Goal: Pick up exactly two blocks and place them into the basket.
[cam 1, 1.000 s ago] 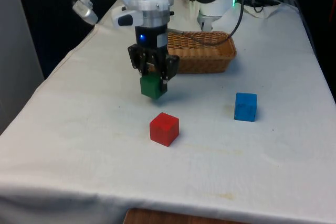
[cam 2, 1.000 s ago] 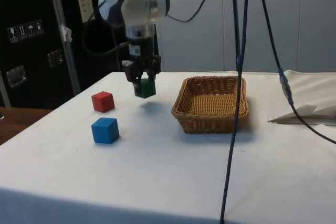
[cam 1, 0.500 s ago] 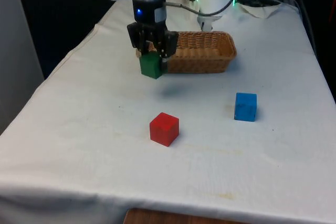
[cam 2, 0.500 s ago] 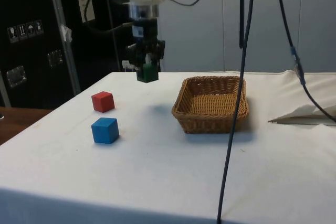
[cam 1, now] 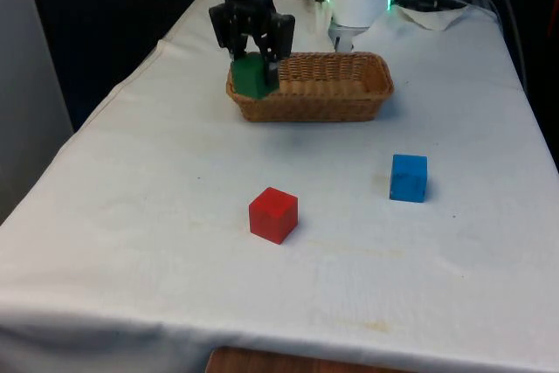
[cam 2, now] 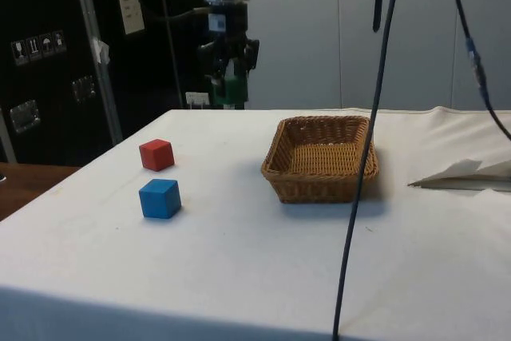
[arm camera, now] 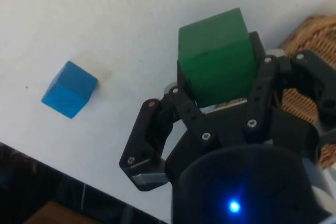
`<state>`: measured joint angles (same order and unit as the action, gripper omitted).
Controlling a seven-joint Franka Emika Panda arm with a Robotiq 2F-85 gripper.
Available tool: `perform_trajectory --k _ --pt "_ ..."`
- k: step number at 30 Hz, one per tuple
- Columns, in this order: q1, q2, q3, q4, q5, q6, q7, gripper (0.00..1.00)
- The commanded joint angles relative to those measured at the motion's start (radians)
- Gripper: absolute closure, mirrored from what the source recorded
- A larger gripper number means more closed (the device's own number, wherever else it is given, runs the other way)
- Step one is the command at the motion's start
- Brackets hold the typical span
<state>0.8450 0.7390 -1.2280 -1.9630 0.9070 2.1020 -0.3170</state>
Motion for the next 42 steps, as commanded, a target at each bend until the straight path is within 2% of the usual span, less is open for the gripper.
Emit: perform_trajectory --k 1,7,11,20,21,22,26,29,30,31,36,37,38,42 --pt "0.028 -0.022 -0.025 -0.032 -0.017 0.007 0.001 1.00" --pt "0.043 -0.056 -0.031 -0.062 -0.040 0.023 0.000 1.00" --pt "0.055 -0.069 -0.032 -0.080 -0.035 0.039 -0.005 1.00" --pt "0.071 -0.091 -0.027 -0.107 -0.015 0.075 -0.016 1.00" --pt "0.042 -0.071 -0.008 -0.070 -0.025 0.045 -0.001 1.00" --pt "0.073 -0.094 -0.026 -0.110 -0.015 0.079 -0.016 1.00" --pt "0.067 -0.096 -0.017 -0.104 -0.020 0.078 -0.005 1.00" --pt "0.071 -0.105 -0.019 -0.118 -0.016 0.092 -0.011 1.00" --pt "0.052 -0.094 -0.007 -0.100 -0.025 0.070 -0.004 1.00" --pt "0.073 -0.109 -0.019 -0.123 -0.014 0.097 -0.014 1.00" --pt "0.082 -0.137 -0.014 -0.150 0.000 0.136 -0.031 1.00" --pt "0.061 -0.120 -0.002 -0.125 -0.012 0.106 -0.018 1.00" --pt "0.082 -0.143 -0.013 -0.155 0.002 0.143 -0.035 1.00" --pt "0.086 -0.169 -0.017 -0.173 0.000 0.174 -0.051 1.00"
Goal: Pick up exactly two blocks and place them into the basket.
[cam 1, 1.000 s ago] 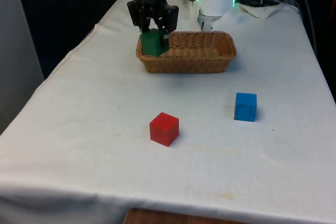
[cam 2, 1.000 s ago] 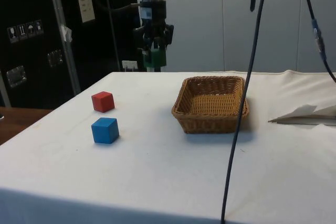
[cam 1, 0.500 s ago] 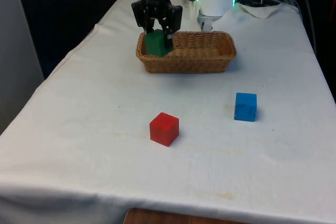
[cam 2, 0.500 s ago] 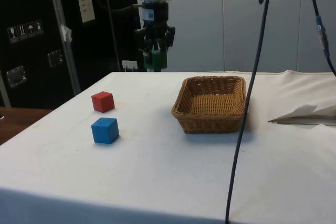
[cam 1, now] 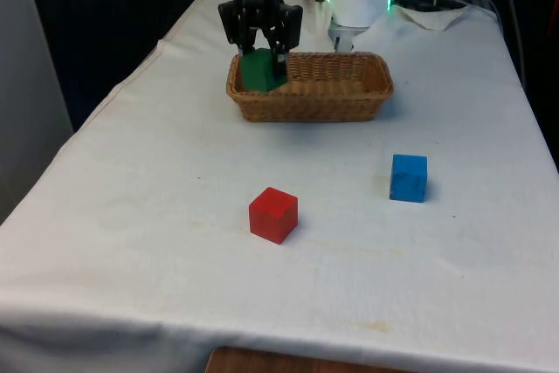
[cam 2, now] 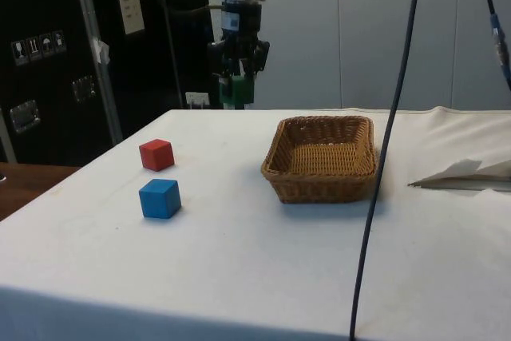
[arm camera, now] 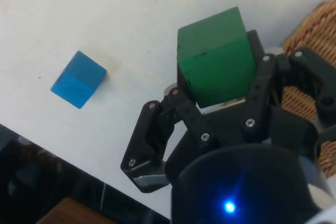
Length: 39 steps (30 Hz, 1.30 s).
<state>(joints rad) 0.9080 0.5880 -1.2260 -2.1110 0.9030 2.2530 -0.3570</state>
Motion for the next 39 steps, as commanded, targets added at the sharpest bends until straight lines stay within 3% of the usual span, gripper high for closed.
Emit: perform_trajectory --k 1,3,4,5,11,12,13,19,20,21,27,28,29,35,36,37,39 --pt "0.023 -0.023 -0.020 -0.029 0.003 0.029 -0.014 1.00" --pt "0.023 -0.032 -0.023 -0.034 0.000 0.040 -0.023 1.00" --pt "0.000 -0.016 -0.002 -0.008 0.000 0.018 -0.012 1.00" --pt "0.022 -0.036 -0.024 -0.037 -0.002 0.045 -0.028 1.00" --pt "0.022 -0.040 -0.036 -0.050 -0.009 0.060 -0.070 1.00" --pt "-0.001 -0.030 -0.018 -0.028 -0.003 0.041 -0.065 1.00" --pt "0.022 -0.038 -0.036 -0.051 -0.010 0.061 -0.075 1.00" --pt "0.019 -0.030 -0.034 -0.058 -0.036 0.079 -0.099 1.00" --pt "0.000 -0.030 -0.019 -0.047 -0.032 0.067 -0.100 1.00" --pt "0.018 -0.029 -0.034 -0.059 -0.043 0.082 -0.100 1.00" --pt "0.022 -0.032 -0.034 -0.082 -0.078 0.120 -0.118 1.00" --pt "0.000 -0.030 -0.018 -0.063 -0.072 0.099 -0.115 1.00" --pt "0.023 -0.032 -0.034 -0.087 -0.081 0.128 -0.120 1.00" --pt "0.029 -0.043 -0.022 -0.140 -0.079 0.193 -0.142 1.00" --pt "0.003 -0.030 -0.007 -0.102 -0.082 0.158 -0.131 1.00" --pt "0.029 -0.043 -0.022 -0.140 -0.079 0.193 -0.142 1.00" --pt "0.031 -0.053 -0.012 -0.158 -0.071 0.214 -0.146 1.00"
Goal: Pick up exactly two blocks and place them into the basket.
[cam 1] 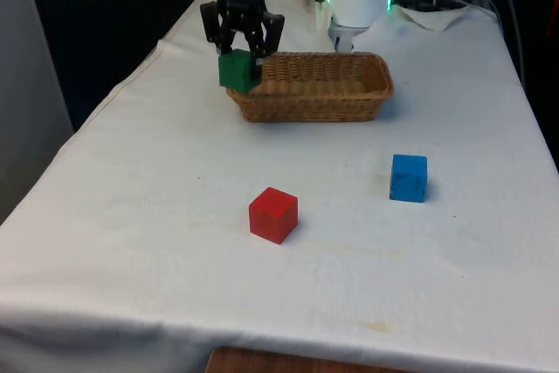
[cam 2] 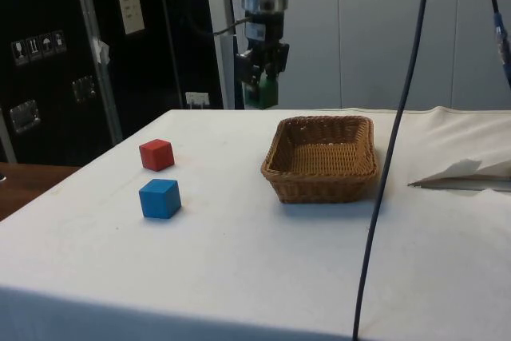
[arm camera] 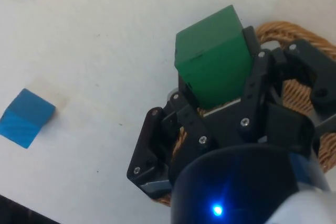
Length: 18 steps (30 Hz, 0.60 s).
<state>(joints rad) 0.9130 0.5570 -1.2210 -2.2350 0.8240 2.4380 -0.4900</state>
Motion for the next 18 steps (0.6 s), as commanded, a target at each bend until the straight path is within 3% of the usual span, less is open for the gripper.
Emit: perform_trajectory --k 1,4,5,6,11,12,13,14,18 --pt "0.027 -0.025 -0.015 -0.039 0.011 0.035 -0.014 1.00" --pt "0.029 -0.038 -0.001 -0.058 0.023 0.057 -0.019 1.00" --pt "0.002 -0.013 0.018 -0.020 0.015 0.027 -0.002 1.00" --pt "0.030 -0.042 0.002 -0.062 0.025 0.063 -0.019 1.00" --pt "0.030 -0.075 0.022 -0.087 0.025 0.092 -0.017 1.00" --pt "0.026 -0.079 0.026 -0.088 0.024 0.095 -0.017 1.00" --pt "0.003 -0.059 0.045 -0.058 0.017 0.071 -0.002 1.00" --pt "0.022 -0.084 0.030 -0.089 0.023 0.100 -0.017 1.00" --pt "0.010 -0.092 0.039 -0.091 0.018 0.109 -0.018 1.00"
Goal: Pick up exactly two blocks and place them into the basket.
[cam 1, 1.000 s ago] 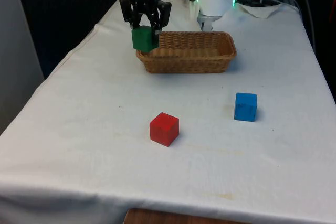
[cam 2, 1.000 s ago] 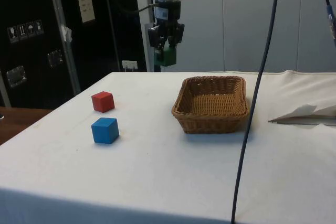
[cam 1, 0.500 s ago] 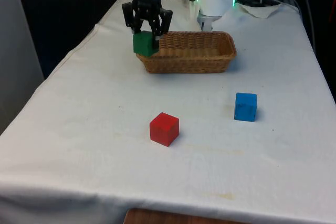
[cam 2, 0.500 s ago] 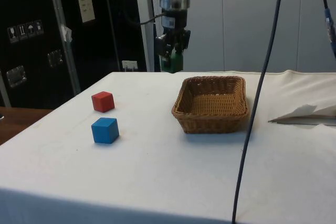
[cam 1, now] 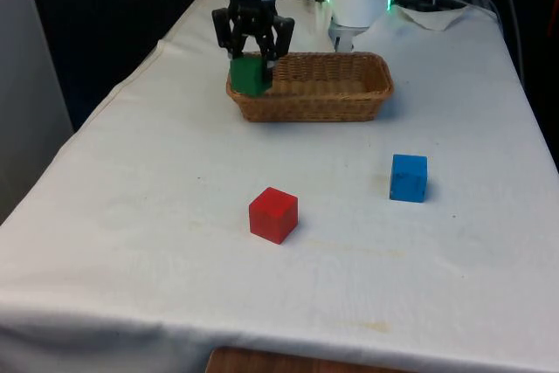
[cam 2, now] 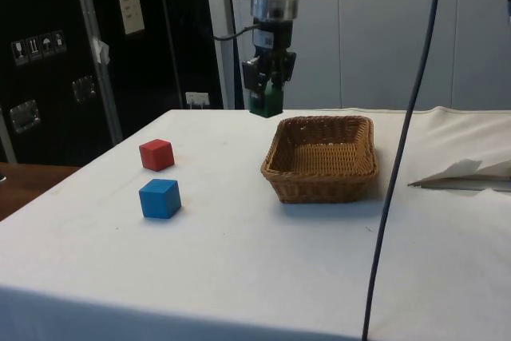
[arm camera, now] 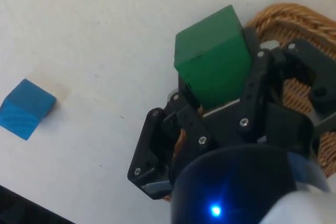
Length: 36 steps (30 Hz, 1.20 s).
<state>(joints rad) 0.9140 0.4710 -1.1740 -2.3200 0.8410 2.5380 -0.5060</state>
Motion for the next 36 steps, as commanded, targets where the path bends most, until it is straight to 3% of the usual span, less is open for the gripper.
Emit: perform_trajectory --k 1,2,3,4,10,11,12,17,19,20,21,29,30,31,36 --pt "0.008 -0.008 -0.007 -0.010 -0.002 0.011 -0.004 1.00" --pt "0.012 -0.010 -0.009 -0.015 -0.003 0.016 -0.007 1.00" --pt "-0.002 -0.004 -0.001 -0.004 -0.001 0.002 -0.006 1.00" --pt "0.016 -0.010 -0.011 -0.020 -0.004 0.020 -0.009 1.00" --pt "0.040 -0.039 -0.027 -0.043 -0.012 0.041 -0.011 1.00" --pt "0.007 -0.018 0.004 -0.014 -0.002 0.022 -0.013 1.00" --pt "0.043 -0.044 -0.028 -0.045 -0.013 0.043 -0.011 1.00" --pt "0.053 -0.070 -0.030 -0.052 -0.017 0.056 -0.009 1.00" --pt "0.053 -0.078 -0.027 -0.053 -0.016 0.063 -0.010 1.00" --pt "0.017 -0.054 0.010 -0.015 -0.003 0.039 -0.010 1.00" --pt "0.052 -0.082 -0.025 -0.054 -0.016 0.066 -0.011 1.00" --pt "0.040 -0.116 -0.005 -0.070 -0.001 0.101 -0.032 1.00" --pt "0.016 -0.086 0.017 -0.026 -0.003 0.064 -0.014 1.00" --pt "0.040 -0.117 -0.004 -0.073 -0.002 0.103 -0.034 1.00" --pt "0.036 -0.129 0.008 -0.090 0.004 0.123 -0.040 1.00"
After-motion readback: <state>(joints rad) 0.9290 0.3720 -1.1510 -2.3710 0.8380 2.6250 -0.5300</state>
